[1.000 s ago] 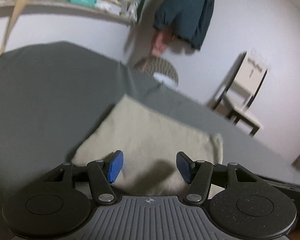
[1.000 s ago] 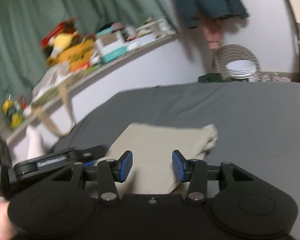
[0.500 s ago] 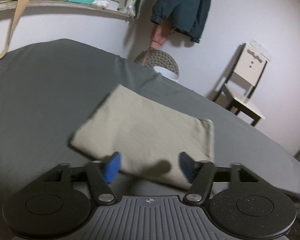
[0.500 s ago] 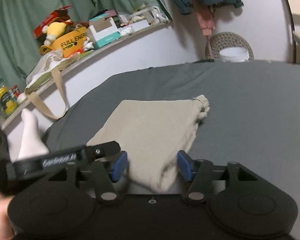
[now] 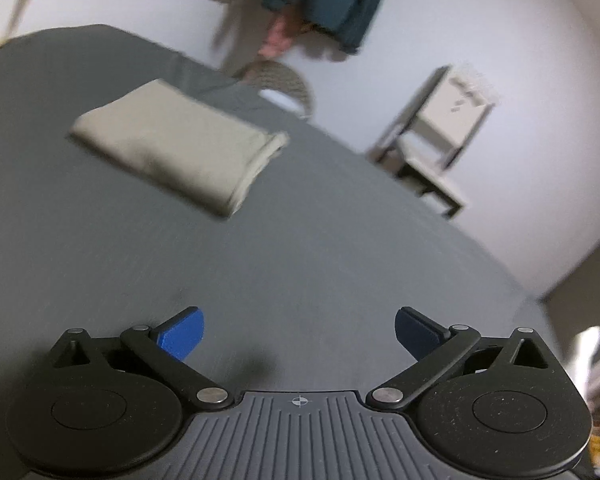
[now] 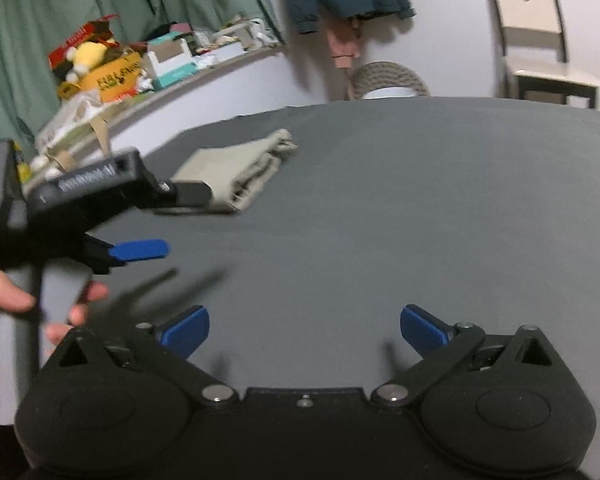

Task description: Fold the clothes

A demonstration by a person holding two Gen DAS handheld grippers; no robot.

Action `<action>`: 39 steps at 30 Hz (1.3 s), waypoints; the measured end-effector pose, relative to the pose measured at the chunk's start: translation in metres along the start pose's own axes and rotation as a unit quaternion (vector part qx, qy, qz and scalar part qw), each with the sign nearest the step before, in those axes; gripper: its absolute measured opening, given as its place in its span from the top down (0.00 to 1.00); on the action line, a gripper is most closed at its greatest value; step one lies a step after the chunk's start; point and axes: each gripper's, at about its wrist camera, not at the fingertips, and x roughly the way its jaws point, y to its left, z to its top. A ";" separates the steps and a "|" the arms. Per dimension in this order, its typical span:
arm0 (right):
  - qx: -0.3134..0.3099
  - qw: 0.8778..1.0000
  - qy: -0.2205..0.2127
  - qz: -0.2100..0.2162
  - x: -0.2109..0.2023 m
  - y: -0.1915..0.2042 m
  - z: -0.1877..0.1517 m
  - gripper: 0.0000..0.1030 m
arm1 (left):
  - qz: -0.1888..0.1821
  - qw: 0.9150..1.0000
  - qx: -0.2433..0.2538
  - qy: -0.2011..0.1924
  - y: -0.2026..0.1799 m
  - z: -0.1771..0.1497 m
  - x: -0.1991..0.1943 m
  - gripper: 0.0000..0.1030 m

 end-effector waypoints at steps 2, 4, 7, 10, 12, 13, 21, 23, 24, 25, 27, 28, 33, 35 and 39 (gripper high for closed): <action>-0.004 1.000 -0.010 -0.022 -0.012 -0.001 -0.009 0.00 | 0.064 0.998 0.005 0.015 -0.009 -0.012 0.000 0.01; -0.002 0.998 -0.026 -0.049 -0.020 -0.002 -0.019 0.00 | 0.126 0.991 0.007 0.034 -0.014 -0.022 0.003 0.01; 0.007 0.996 -0.012 -0.084 -0.016 0.001 -0.024 0.00 | 0.179 0.983 -0.017 0.030 -0.016 -0.033 -0.001 0.01; 0.012 0.995 0.001 -0.101 -0.008 0.005 -0.020 0.00 | 0.221 0.975 -0.006 -0.008 -0.023 -0.035 -0.012 0.01; 0.008 0.994 -0.007 -0.106 -0.006 0.007 -0.015 0.00 | 0.261 0.965 0.018 -0.033 -0.029 -0.033 -0.019 0.01; 0.006 0.994 -0.014 -0.111 -0.005 0.008 -0.013 0.00 | 0.270 0.961 0.028 -0.047 -0.033 -0.031 -0.024 0.01; -0.046 0.987 -0.052 -0.146 -0.018 0.040 0.007 0.00 | 0.222 0.959 0.156 -0.083 -0.060 0.007 -0.067 0.01; -0.074 0.985 -0.071 -0.139 -0.028 0.054 0.013 0.00 | 0.227 0.950 0.196 -0.088 -0.069 0.008 -0.076 0.01; -0.088 0.984 -0.081 -0.135 -0.034 0.061 0.016 0.00 | 0.220 0.951 0.204 -0.080 -0.070 0.009 -0.081 0.01; -0.101 0.982 -0.091 -0.131 -0.039 0.068 0.019 0.00 | 0.201 0.956 0.203 -0.060 -0.068 0.009 -0.084 0.01; -0.129 0.978 -0.110 -0.123 -0.049 0.083 0.025 0.00 | 0.167 0.967 0.192 -0.021 -0.059 0.011 -0.086 0.01; -0.126 0.978 -0.119 -0.115 -0.053 0.085 0.026 0.00 | 0.180 0.965 0.189 -0.016 -0.056 0.011 -0.084 0.01; -0.093 0.988 -0.086 -0.094 -0.040 0.081 0.030 0.00 | 0.259 0.945 0.198 -0.012 -0.052 0.009 -0.077 0.01; -0.095 0.987 -0.068 -0.110 -0.029 0.080 0.029 0.00 | 0.264 0.945 0.194 -0.004 -0.052 0.010 -0.079 0.01; -0.092 0.988 -0.047 -0.119 -0.022 0.079 0.022 0.00 | 0.241 0.953 0.182 0.000 -0.049 0.012 -0.087 0.01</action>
